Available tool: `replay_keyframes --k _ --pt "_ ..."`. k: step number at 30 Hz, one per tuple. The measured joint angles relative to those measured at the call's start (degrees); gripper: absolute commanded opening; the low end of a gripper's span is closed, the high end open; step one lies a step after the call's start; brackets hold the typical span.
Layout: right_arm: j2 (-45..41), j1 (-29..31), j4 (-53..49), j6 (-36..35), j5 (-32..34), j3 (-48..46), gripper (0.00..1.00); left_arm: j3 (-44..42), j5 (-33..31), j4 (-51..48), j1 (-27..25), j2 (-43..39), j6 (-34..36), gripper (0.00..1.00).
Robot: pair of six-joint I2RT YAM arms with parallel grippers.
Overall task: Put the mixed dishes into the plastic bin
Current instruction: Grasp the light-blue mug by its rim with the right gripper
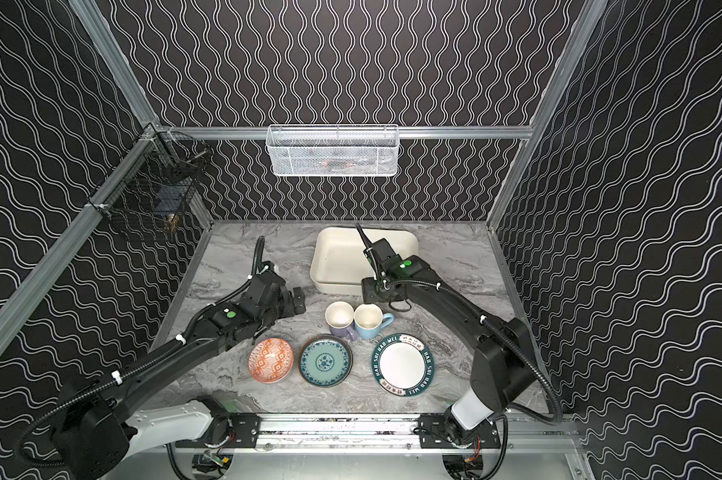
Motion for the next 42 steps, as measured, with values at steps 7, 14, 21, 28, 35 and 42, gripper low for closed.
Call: replay_keyframes --k 7,14,21,28,35,42 --pt "1.99 0.02 -0.28 -0.04 0.96 -2.69 0.57 0.33 1.44 1.27 -0.83 0.66 0.07 0.99" --pt "4.28 0.02 -0.02 -0.50 0.61 -3.82 0.46 0.33 1.97 2.10 -0.85 0.83 0.76 0.99" --pt "6.99 0.02 0.22 -1.97 0.17 -2.82 0.28 0.33 3.08 2.82 -0.87 1.73 0.83 0.99" --pt "7.08 0.04 -0.63 -2.43 1.09 -2.08 0.12 0.33 3.19 2.95 -0.90 1.73 0.83 0.99" --pt "6.25 0.04 -2.21 -2.40 1.90 -2.10 0.03 0.33 3.26 3.06 -0.87 1.66 0.83 0.99" --pt "4.57 0.07 -4.09 -2.40 2.08 -1.57 0.00 0.31 3.43 3.08 -0.90 0.00 0.81 0.99"
